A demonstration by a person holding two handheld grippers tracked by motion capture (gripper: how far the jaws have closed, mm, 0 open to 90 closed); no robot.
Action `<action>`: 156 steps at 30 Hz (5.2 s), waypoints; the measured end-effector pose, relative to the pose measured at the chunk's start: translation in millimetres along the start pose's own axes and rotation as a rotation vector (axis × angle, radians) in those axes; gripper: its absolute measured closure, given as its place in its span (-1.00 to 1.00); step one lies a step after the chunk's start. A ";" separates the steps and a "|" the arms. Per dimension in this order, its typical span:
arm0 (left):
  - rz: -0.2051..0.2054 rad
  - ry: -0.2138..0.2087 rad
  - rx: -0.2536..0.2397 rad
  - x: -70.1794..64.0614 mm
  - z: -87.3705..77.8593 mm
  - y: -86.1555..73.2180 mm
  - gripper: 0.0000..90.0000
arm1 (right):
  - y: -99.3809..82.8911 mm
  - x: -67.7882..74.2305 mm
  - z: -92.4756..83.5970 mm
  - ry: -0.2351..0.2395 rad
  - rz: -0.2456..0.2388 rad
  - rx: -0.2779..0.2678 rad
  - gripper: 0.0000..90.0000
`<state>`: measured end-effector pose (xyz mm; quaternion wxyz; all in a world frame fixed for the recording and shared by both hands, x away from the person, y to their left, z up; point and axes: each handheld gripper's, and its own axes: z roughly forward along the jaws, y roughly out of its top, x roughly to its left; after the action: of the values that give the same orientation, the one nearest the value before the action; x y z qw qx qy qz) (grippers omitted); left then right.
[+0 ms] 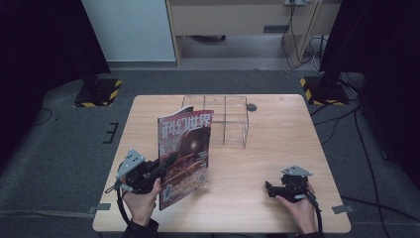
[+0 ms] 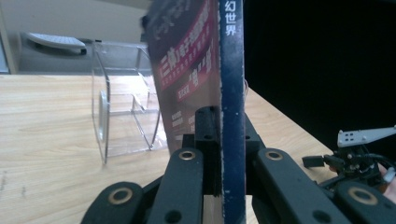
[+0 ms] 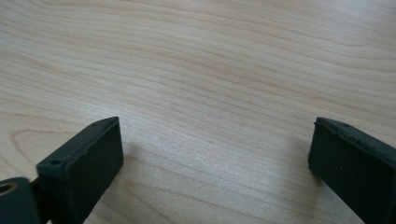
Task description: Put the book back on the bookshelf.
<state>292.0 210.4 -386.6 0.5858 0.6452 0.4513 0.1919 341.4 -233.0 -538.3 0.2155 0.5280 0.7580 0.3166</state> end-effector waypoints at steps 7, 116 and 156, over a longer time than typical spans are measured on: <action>0.016 0.019 -0.025 2.9 -7.7 9.4 0.86 | -1.9 0.8 -1.8 -0.008 0.007 0.000 -0.93; 0.026 0.254 -0.115 69.9 143.3 31.4 0.86 | -2.6 1.0 -1.9 -0.003 -0.005 0.006 -0.99; 0.070 0.174 0.028 55.6 73.8 -35.2 0.84 | -3.1 1.5 -2.4 -0.002 0.000 0.007 -0.99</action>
<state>365.6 209.0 -452.7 0.5284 0.6495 0.4804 0.2612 337.2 -233.0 -538.8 0.2143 0.5292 0.7589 0.3133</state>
